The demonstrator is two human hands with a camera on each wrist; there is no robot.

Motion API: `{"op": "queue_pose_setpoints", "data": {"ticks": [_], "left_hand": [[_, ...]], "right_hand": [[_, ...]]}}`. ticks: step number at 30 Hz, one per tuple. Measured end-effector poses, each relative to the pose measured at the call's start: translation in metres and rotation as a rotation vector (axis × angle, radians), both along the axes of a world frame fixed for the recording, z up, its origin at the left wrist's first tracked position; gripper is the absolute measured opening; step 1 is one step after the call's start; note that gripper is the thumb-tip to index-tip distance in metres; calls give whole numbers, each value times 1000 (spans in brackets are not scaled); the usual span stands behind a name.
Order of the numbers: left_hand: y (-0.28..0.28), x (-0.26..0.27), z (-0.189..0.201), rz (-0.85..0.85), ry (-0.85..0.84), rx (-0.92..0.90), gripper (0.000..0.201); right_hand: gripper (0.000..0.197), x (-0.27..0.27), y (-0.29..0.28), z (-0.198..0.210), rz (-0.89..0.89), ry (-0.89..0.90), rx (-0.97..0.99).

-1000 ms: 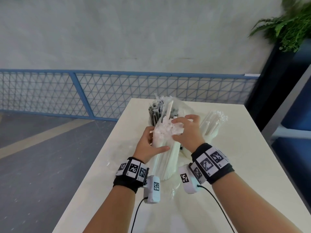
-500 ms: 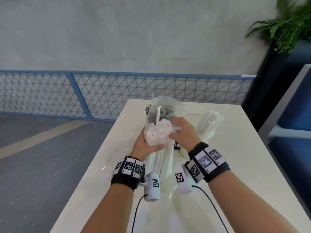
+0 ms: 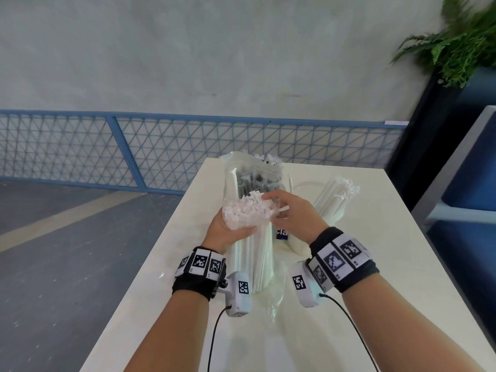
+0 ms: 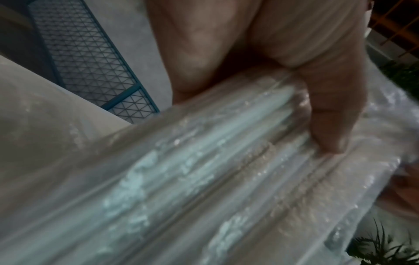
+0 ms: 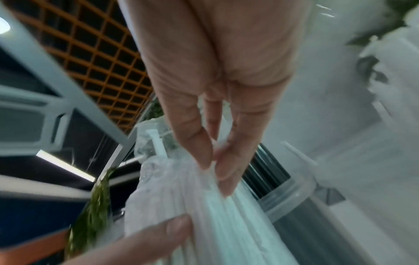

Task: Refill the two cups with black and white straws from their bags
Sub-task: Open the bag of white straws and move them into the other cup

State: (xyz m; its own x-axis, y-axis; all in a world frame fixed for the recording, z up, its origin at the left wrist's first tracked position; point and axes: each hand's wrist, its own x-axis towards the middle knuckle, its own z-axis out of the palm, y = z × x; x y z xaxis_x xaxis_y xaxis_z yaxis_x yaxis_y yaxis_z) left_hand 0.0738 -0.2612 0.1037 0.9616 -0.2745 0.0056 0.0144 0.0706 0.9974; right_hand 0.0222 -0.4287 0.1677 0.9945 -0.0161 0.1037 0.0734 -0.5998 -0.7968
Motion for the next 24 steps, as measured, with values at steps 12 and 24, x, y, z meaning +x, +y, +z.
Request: {"op": "queue_pose_setpoints", "data": {"ticks": [12, 24], "left_hand": [[-4, 0, -2, 54, -30, 27, 51], [-6, 1, -2, 44, -18, -2, 54]], "right_hand": [[23, -1, 15, 3, -286, -597, -326], [21, 2, 3, 2, 29, -383, -586]]}}
